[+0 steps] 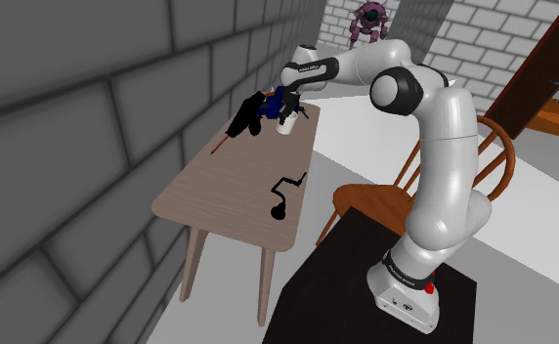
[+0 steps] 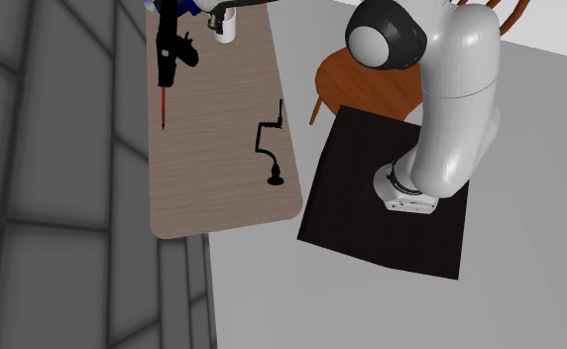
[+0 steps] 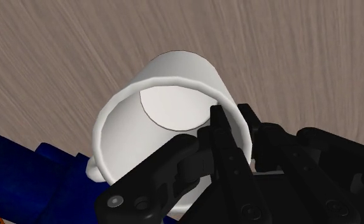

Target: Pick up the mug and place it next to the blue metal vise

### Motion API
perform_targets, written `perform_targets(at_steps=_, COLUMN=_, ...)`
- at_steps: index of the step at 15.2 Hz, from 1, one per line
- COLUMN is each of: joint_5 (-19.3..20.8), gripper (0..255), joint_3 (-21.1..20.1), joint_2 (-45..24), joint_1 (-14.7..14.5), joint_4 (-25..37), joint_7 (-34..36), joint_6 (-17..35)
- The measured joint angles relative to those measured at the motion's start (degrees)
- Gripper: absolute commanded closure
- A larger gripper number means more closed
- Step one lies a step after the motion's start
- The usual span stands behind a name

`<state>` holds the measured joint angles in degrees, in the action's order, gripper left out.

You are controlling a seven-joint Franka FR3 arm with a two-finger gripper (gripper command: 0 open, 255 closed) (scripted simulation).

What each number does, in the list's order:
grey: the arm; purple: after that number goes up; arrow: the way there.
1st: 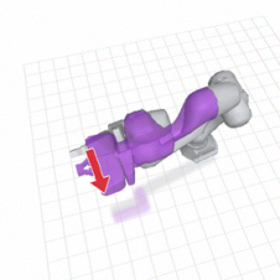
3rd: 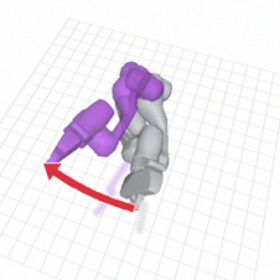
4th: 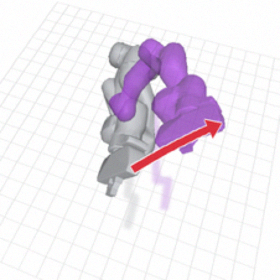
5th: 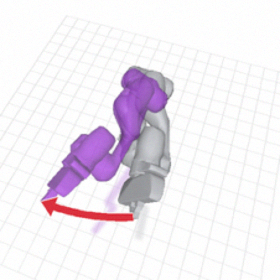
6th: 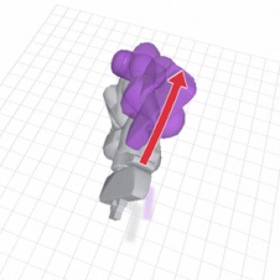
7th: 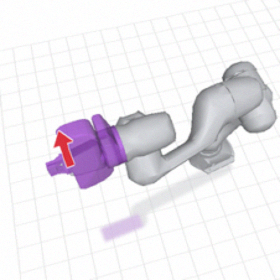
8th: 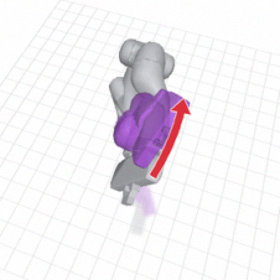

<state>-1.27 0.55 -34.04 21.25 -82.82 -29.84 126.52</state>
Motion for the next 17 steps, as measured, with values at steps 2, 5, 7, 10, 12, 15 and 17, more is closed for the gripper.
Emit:
perform_targets(at_steps=2, joint_5=0.0, gripper=0, joint_3=0.0, joint_2=0.0, joint_1=0.0, joint_4=0.0, joint_7=0.0, joint_6=0.0)
perform_targets(at_steps=5, joint_5=0.0, gripper=0, joint_3=0.0, joint_2=0.0, joint_1=0.0, joint_4=0.0, joint_7=0.0, joint_6=0.0)
perform_targets(at_steps=7, joint_5=0.0, gripper=0, joint_3=0.0, joint_2=0.0, joint_1=0.0, joint_4=0.0, joint_7=0.0, joint_6=0.0)
perform_targets(at_steps=10, joint_5=0.0, gripper=0, joint_3=0.0, joint_2=2.3, joint_1=0.1, joint_4=0.3, joint_7=-0.1, joint_6=-2.5)
perform_targets(at_steps=12, joint_5=0.0, gripper=0, joint_3=0.1, joint_2=3.5, joint_1=0.1, joint_4=0.9, joint_7=0.0, joint_6=-4.3)
perform_targets(at_steps=15, joint_5=0.1, gripper=0, joint_3=0.0, joint_2=3.9, joint_1=0.0, joint_4=0.9, joint_7=0.0, joint_6=-4.8)
perform_targets(at_steps=17, joint_5=0.1, gripper=0, joint_3=0.0, joint_2=4.0, joint_1=0.0, joint_4=0.9, joint_7=0.0, joint_6=-4.9)
